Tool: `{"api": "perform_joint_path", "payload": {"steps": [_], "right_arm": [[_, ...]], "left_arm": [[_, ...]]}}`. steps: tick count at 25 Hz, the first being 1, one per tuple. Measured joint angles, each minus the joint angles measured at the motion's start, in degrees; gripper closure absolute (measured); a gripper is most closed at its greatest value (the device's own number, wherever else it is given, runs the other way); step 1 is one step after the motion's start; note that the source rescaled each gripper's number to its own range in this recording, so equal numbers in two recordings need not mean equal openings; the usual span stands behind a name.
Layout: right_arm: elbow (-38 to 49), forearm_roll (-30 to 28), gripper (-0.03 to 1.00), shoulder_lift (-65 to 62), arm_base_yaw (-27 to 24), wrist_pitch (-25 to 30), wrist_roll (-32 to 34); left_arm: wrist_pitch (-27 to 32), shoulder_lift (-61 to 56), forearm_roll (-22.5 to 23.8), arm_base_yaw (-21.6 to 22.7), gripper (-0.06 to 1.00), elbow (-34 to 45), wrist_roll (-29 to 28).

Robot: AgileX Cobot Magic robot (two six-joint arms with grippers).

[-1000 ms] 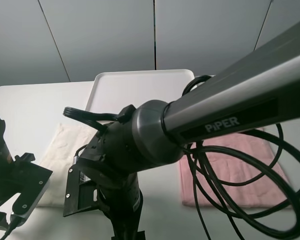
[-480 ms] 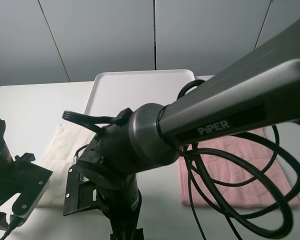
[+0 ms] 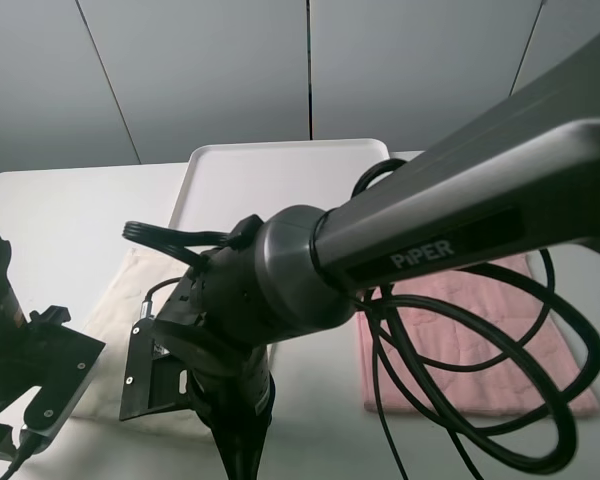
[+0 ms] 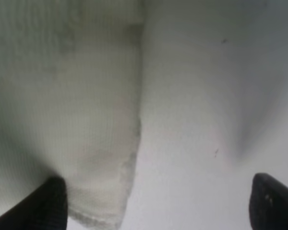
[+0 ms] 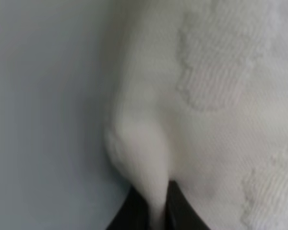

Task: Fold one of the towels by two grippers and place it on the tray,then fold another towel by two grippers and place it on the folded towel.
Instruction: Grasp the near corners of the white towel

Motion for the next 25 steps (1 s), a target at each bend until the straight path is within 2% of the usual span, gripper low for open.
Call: {"api": "perform_joint_path", "payload": {"steps": [11, 13, 17, 20, 23, 25], "right_arm": [[0.00, -0.14, 0.97, 0.00, 0.00, 0.12, 1.49], [0.00, -0.14, 0.97, 0.00, 0.00, 0.19, 1.49], [0.00, -0.14, 0.97, 0.09, 0.00, 0.26, 1.49], [-0.09, -0.14, 0.97, 0.09, 0.00, 0.40, 1.49], [-0.09, -0.14, 0.97, 0.09, 0.00, 0.49, 1.49], [-0.09, -0.14, 0.97, 0.09, 0.00, 0.49, 1.77]], "left_arm": [[-1.39, 0.00, 1.07, 0.00, -0.01, 0.00, -1.69], [-2.47, 0.00, 2.77, 0.00, 0.07, 0.23, -1.69], [-7.26, -0.10, 6.76, 0.00, 0.32, 2.12, -1.93], [-9.70, -0.32, 9.22, 0.00, 0.43, 2.96, -2.07], [-10.59, -0.32, 9.79, 0.00, 0.50, 3.07, -3.61], [-11.29, -0.32, 10.01, 0.00, 0.58, 3.09, -4.83]]}}
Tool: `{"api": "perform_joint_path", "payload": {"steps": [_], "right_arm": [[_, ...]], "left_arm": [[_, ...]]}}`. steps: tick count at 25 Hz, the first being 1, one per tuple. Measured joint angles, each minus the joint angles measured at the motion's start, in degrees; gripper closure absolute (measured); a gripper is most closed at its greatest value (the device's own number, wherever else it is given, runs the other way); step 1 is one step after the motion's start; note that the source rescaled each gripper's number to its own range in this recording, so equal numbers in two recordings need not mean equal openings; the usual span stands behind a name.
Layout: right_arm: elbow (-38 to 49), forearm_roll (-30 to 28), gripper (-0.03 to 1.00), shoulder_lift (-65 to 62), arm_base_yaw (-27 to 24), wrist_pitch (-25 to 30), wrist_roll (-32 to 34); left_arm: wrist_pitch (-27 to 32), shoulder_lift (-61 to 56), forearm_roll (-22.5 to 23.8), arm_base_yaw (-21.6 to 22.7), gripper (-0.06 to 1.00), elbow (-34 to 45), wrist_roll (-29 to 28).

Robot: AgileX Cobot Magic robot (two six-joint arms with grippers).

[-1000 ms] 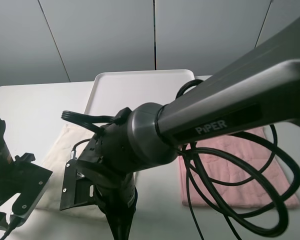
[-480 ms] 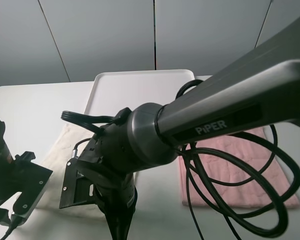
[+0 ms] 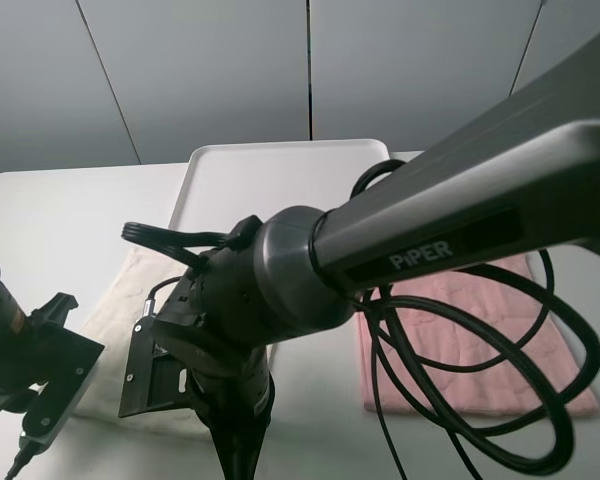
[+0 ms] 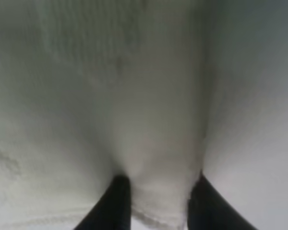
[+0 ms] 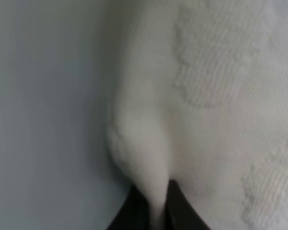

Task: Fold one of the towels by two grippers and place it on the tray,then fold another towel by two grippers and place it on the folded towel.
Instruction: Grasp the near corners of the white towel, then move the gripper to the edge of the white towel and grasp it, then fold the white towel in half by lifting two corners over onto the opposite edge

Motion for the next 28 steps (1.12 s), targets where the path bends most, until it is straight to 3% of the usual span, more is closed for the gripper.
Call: {"api": "perform_joint_path", "payload": {"steps": [5, 11, 22, 28], "right_arm": [[0.00, 0.00, 0.97, 0.00, 0.00, 0.15, 1.45], [0.00, 0.12, 0.97, -0.45, 0.00, 0.46, 3.12], [0.46, -7.47, 0.97, -7.86, -0.56, 4.05, 13.32], [0.46, -8.50, 0.97, -11.90, -3.98, 6.97, 17.19]], "left_arm": [[-1.64, 0.00, 0.63, 0.00, 0.92, 0.09, -1.20], [-2.13, -1.14, 0.01, 0.00, 0.93, 0.35, -1.20], [-1.50, -9.30, -11.28, 0.00, 0.94, 1.43, -1.48], [-3.73, -13.99, -14.75, 0.00, 0.94, 1.43, -8.04]]}}
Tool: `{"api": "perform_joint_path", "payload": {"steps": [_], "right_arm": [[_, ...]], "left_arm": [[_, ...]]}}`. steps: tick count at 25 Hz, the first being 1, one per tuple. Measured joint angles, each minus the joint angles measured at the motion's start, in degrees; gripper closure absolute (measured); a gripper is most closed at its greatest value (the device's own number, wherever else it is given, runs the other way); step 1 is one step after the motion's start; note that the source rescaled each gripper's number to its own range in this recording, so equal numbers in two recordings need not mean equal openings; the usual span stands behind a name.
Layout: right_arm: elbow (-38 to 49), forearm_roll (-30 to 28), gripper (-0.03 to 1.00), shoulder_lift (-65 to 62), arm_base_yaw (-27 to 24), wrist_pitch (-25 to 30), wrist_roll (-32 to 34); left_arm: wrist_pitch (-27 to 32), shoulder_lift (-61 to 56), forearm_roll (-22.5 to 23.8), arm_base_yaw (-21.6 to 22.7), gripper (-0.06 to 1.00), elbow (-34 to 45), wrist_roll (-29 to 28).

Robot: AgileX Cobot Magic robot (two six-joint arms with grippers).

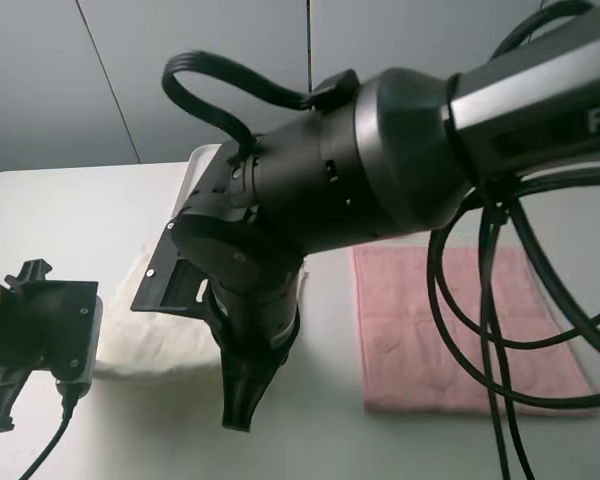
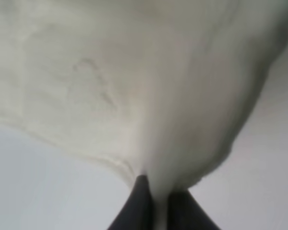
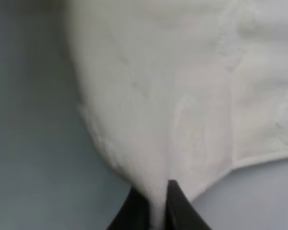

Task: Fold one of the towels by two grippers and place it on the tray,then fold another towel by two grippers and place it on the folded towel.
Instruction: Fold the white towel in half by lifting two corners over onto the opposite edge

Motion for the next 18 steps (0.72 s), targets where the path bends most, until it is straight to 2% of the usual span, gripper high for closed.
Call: {"api": "perform_joint_path", "payload": {"steps": [5, 11, 14, 18], "right_arm": [[0.00, -2.36, 0.97, -1.29, -0.78, 1.45, 4.62], [0.00, -9.57, 0.97, -1.29, -0.87, 1.78, 14.53], [0.00, -13.92, 0.97, -1.29, -0.87, 1.78, 20.00], [0.09, -18.42, 0.97, -1.29, -0.87, 1.15, 25.98]], "left_arm": [[-6.51, -2.79, -0.77, 0.00, 0.94, 0.04, -11.62], [-13.33, -2.91, -1.09, 0.00, 0.94, 0.04, -23.71], [-16.72, -2.91, -1.09, 0.00, 0.94, 0.04, -27.24], [-20.22, -2.91, -1.46, 0.00, 0.94, 0.04, -28.28]]}}
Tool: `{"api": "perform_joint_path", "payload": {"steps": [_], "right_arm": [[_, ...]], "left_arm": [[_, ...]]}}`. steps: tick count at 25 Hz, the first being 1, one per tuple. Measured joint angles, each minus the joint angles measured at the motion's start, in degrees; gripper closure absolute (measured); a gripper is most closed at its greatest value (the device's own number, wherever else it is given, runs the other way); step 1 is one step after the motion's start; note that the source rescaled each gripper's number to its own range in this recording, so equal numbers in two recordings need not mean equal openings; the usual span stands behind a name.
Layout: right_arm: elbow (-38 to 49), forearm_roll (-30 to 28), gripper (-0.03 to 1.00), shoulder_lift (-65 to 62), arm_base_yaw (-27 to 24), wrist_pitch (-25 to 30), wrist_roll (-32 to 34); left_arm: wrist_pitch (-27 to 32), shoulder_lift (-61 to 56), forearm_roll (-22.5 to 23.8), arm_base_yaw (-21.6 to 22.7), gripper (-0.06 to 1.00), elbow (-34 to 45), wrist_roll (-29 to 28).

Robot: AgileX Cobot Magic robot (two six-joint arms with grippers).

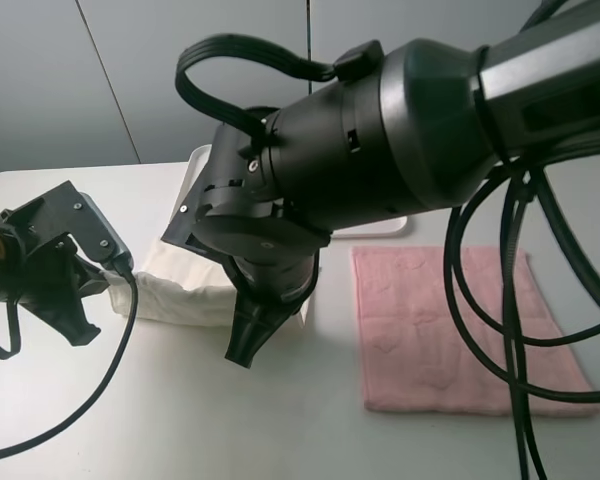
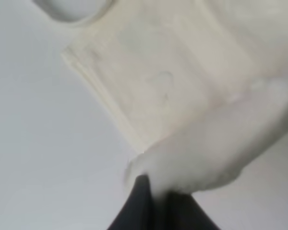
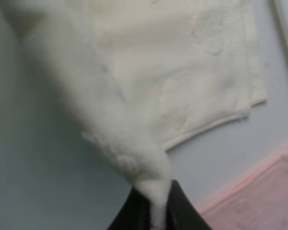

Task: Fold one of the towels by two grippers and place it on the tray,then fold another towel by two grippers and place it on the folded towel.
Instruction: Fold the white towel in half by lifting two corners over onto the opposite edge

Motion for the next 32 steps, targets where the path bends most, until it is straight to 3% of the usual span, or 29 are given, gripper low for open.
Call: {"api": "perform_joint_path", "payload": {"steps": [11, 14, 25, 32], "right_arm": [[0.00, -8.81, 0.97, 0.56, -0.13, -1.34, 10.09], [0.00, -10.24, 0.97, 0.82, -0.50, -1.59, 11.23], [0.00, -7.11, 0.97, 1.98, -9.21, -7.18, 12.96], [0.00, -5.49, 0.97, 2.08, -10.33, -11.53, 13.41]], "left_arm": [[-5.57, 2.25, -1.26, 0.00, 0.94, 0.00, -0.59], [-8.28, 4.18, -3.95, 0.00, 0.94, 0.00, -0.59], [-10.06, 11.22, -7.41, 0.00, 0.94, -5.83, -0.59], [-8.71, 14.12, -7.72, 0.00, 0.94, -8.70, -0.59]]}}
